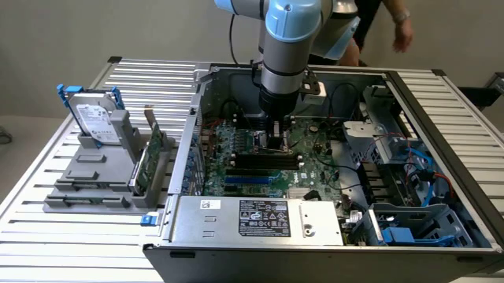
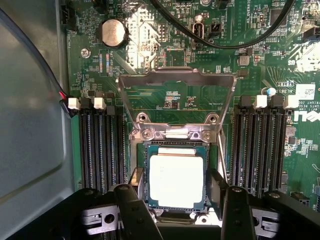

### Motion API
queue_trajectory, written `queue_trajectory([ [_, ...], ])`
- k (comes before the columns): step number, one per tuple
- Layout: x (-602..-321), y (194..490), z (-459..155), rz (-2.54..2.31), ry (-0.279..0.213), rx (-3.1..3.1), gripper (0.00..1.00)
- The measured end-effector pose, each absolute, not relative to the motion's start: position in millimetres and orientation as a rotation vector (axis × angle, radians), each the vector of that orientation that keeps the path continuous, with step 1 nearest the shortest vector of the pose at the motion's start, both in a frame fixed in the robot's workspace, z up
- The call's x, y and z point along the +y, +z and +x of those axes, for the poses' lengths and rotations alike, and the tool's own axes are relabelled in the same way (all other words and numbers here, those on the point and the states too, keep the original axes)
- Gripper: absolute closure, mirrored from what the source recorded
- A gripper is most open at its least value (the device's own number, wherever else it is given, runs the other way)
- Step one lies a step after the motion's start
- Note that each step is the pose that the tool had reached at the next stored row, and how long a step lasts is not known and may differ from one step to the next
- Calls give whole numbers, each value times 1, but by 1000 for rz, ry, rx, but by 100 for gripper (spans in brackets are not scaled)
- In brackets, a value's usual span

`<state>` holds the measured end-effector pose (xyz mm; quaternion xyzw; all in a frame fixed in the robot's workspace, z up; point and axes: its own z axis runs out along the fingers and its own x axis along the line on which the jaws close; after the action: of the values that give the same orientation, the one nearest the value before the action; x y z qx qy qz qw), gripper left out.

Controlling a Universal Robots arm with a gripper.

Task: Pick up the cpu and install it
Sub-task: 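Place the cpu into insertion slot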

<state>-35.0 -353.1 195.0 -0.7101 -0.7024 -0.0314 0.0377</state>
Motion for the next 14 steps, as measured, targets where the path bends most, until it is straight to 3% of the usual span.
queue_trajectory([
  [14, -353, 200, -35, -2179, -96, -2155, 38],
])
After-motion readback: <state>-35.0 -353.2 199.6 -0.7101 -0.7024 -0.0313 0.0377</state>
